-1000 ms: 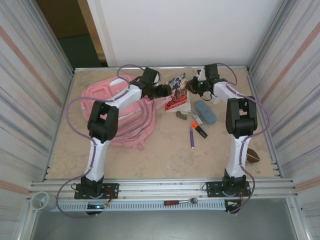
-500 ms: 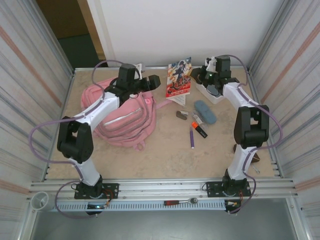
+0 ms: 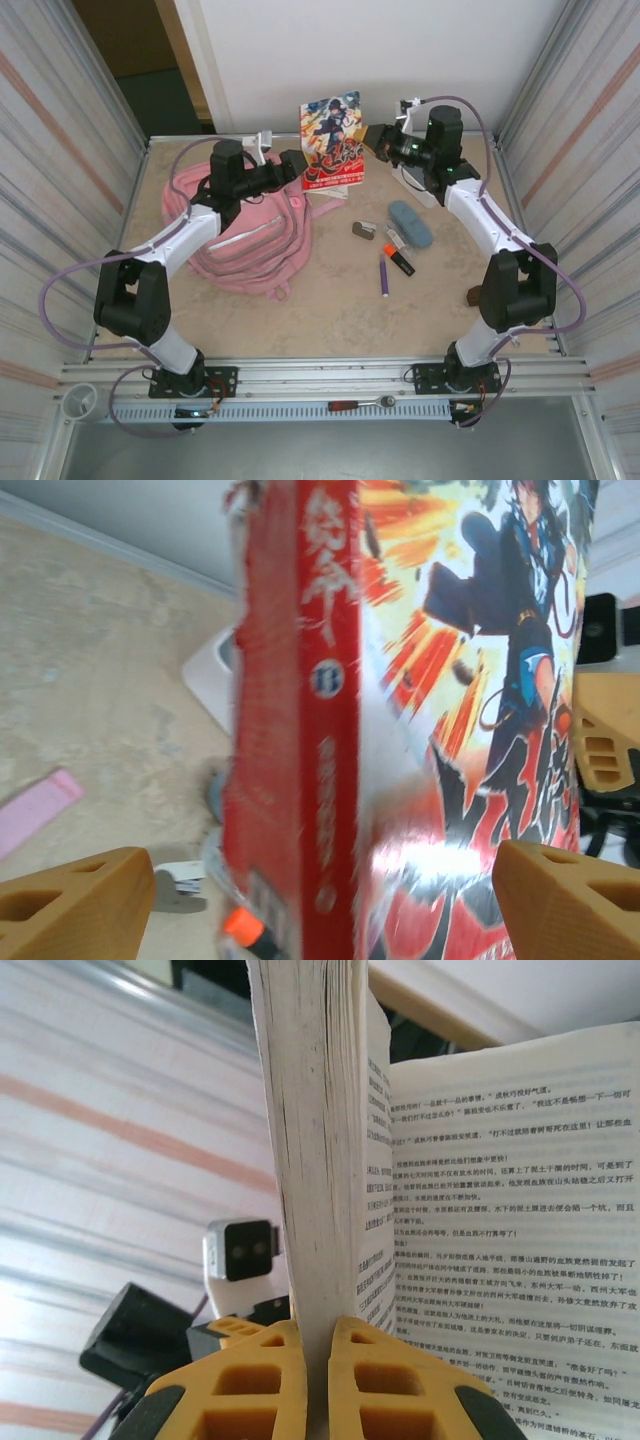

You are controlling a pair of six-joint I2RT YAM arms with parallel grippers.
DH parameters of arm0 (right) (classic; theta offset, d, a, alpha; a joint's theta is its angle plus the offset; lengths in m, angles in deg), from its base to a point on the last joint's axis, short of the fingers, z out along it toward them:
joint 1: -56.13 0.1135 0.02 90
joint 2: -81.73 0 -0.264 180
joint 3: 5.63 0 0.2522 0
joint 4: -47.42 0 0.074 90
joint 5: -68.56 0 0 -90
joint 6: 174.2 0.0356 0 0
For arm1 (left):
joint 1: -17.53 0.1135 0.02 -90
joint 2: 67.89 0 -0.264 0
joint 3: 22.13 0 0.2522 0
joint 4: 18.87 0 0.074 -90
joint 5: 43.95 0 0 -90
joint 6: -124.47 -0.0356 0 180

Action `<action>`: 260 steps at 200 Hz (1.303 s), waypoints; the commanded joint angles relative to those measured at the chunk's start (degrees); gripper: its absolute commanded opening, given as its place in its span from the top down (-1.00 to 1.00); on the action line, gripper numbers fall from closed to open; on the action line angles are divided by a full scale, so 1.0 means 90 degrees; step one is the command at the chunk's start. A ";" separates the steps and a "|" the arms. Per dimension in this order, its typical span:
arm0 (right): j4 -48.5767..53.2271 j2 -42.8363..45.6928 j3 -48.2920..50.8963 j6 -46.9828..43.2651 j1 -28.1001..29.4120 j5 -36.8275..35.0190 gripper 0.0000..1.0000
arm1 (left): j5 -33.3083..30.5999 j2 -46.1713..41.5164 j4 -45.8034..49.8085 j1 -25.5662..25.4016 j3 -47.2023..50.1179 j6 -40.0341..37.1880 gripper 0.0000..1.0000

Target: Pack the student bag

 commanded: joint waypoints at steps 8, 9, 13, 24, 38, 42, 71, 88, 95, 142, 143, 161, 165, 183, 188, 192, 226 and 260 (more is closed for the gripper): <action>-0.0955 0.0301 0.0056 0.0455 0.0195 0.0389 1.00 | 0.0737 -0.0017 -0.1032 0.0018 0.0109 0.0573 -0.73; -0.0976 0.0291 0.0054 0.0461 0.0202 0.0394 1.00 | 0.0746 -0.0015 -0.1040 0.0021 0.0109 0.0578 -0.73; -0.1034 0.0279 0.0070 0.0504 0.0225 0.0421 1.00 | 0.0785 -0.0013 -0.1086 0.0018 0.0110 0.0619 -0.72; -0.1125 0.0224 0.0071 0.0573 0.0272 0.0468 1.00 | 0.0870 0.0016 -0.1251 0.0021 0.0138 0.0738 -0.63; -0.1162 0.0187 0.0105 0.0561 0.0297 0.0461 1.00 | 0.0912 -0.0012 -0.1421 0.0019 0.0201 0.0833 -0.41; -0.1154 0.0166 0.0117 0.0542 0.0281 0.0459 1.00 | 0.0898 -0.0030 -0.1438 0.0030 0.0217 0.0843 -0.32; -0.1071 0.0066 0.0191 0.0428 0.0196 0.0410 1.00 | 0.0833 -0.0200 -0.1468 0.0085 0.0361 0.0811 0.05; -0.1030 -0.0002 0.0223 0.0374 0.0144 0.0420 1.00 | 0.0838 -0.0286 -0.1475 0.0106 0.0397 0.0778 0.24; -0.0993 -0.0033 0.0237 0.0329 0.0132 0.0429 1.00 | 0.0849 -0.0311 -0.1472 0.0112 0.0408 0.0777 0.31; -0.0427 -0.0016 0.0379 -0.0316 0.0012 0.0283 0.96 | 0.0901 -0.0666 -0.1609 0.0162 0.0560 0.0748 0.78; -0.0414 -0.0019 0.0382 -0.0330 0.0008 0.0278 0.95 | 0.0897 -0.0677 -0.1616 0.0166 0.0564 0.0748 0.79; -0.0070 0.0077 0.0481 -0.0712 -0.0015 0.0202 0.54 | 0.0881 -0.0925 -0.1637 0.0185 0.0640 0.0657 0.89; 0.0007 0.0109 0.0497 -0.0814 -0.0010 0.0180 0.42 | 0.0882 -0.0986 -0.1631 0.0180 0.0654 0.0622 0.91; 0.0240 0.0200 0.0569 -0.1182 0.0087 0.0179 0.10 | 0.0897 -0.1243 -0.1614 0.0183 0.0711 0.0501 0.97; 0.0278 0.0211 0.0579 -0.1261 0.0131 0.0216 0.01 | 0.0916 -0.1309 -0.1623 0.0181 0.0722 0.0471 0.98; 0.0290 0.0217 0.0585 -0.1322 0.0170 0.0248 -0.07 | 0.0930 -0.1347 -0.1628 0.0185 0.0733 0.0449 0.99; -0.0040 0.0142 0.0592 -0.1433 0.0457 0.0696 -0.77 | 0.1190 -0.1589 -0.1822 0.0180 0.0782 0.0389 1.00; -0.0526 0.0014 0.0395 -0.1268 0.0798 0.1160 -0.91 | 0.1429 -0.1643 -0.2093 0.0180 0.0802 0.0483 1.00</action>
